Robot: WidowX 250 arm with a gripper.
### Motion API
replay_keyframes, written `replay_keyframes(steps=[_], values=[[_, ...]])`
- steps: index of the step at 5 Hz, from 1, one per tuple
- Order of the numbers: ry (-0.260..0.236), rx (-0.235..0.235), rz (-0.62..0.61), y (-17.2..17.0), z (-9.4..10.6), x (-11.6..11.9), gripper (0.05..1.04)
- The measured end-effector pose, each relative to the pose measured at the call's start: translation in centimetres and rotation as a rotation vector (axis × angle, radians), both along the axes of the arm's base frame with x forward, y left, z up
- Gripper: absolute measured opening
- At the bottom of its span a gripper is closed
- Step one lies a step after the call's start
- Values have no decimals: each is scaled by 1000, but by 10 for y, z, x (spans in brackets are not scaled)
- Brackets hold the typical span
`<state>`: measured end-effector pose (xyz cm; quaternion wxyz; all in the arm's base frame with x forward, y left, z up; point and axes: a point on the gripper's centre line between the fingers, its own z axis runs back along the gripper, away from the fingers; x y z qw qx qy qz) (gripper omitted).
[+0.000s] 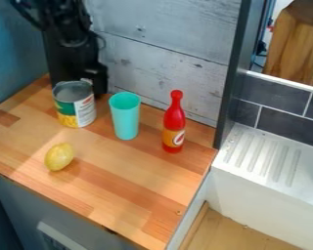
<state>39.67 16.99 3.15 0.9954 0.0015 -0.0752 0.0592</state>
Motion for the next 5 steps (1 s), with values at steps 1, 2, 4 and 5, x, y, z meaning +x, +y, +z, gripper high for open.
replay_keyframes(steps=[1,2,4,5], values=[[50,32,-23,0,-4,-4,1001],[99,83,-65,-3,-7,-20,1001],[271,96,-114,-1,-15,-66,1001],[278,88,-73,15,-11,-77,1001]])
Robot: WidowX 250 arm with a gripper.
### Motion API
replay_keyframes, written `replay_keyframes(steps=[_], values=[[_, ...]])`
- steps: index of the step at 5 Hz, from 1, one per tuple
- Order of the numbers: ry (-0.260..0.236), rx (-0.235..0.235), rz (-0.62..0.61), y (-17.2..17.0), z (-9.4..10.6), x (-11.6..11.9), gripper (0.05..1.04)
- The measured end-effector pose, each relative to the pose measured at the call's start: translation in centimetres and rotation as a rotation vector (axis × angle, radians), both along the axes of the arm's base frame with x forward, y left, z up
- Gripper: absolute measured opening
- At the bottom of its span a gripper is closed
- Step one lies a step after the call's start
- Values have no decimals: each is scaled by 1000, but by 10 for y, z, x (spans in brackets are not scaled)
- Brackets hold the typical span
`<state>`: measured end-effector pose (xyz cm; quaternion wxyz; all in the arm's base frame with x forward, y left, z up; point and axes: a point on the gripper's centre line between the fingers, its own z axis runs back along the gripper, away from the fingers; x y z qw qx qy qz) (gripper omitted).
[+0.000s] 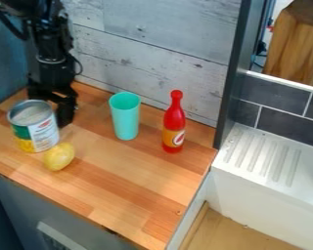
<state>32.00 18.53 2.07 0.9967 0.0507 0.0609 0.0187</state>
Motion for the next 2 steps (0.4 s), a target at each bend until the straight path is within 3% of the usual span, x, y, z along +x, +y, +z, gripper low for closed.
replay_keyframes(steps=[2], values=[[58,-16,67,16,1,-21,1001]])
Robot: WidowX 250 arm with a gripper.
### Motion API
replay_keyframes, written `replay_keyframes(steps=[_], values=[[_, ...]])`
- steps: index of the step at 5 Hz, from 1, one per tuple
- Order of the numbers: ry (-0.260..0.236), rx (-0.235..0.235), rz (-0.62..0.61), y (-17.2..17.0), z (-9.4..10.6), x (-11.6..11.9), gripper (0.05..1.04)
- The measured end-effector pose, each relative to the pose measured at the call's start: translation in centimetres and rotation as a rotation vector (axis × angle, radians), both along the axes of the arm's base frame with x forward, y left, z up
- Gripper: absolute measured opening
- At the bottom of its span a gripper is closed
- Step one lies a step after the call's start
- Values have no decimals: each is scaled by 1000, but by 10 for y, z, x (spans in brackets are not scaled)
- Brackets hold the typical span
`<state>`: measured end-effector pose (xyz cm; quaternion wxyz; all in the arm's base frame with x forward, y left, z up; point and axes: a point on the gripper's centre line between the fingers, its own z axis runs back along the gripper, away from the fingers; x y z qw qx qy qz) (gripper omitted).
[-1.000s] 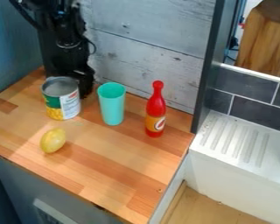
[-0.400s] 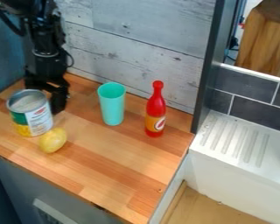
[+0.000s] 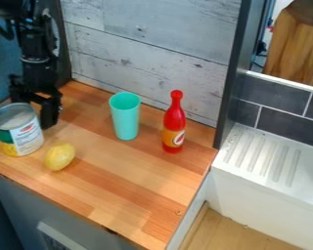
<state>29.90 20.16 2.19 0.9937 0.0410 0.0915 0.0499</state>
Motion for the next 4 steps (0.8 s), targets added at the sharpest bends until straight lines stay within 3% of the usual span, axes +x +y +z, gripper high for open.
replay_keyframes(steps=[1,2,3,4], values=[[28,-14,25,6,2,-10,1001],[-41,-72,-16,0,27,3,1001],[-158,-156,-65,-12,60,32,1000],[-161,-146,-157,-43,84,58,1001]])
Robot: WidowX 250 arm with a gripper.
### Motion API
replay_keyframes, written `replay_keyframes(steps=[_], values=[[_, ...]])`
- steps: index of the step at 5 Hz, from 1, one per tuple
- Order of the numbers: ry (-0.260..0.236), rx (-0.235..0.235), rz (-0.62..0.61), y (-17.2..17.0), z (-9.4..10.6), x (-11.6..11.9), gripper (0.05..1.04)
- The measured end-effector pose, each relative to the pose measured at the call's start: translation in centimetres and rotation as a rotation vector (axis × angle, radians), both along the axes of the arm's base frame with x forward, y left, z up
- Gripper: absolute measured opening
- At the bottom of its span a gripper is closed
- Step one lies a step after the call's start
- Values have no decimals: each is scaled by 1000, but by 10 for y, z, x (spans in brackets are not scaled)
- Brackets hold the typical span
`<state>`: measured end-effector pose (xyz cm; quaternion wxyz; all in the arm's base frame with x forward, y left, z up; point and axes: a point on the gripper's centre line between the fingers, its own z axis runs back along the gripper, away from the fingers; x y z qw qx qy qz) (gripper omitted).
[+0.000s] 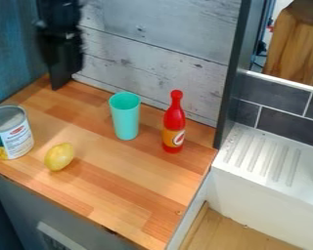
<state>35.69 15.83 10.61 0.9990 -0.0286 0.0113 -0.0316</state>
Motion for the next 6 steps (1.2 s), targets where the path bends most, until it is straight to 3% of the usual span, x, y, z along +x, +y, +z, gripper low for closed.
replay_keyframes(steps=[1,2,3,6], values=[[98,83,-103,-35,-4,-7,1001],[88,153,-164,-59,18,-19,1001],[72,179,-190,-70,29,-29,1001],[74,163,-221,-73,32,-31,1001]])
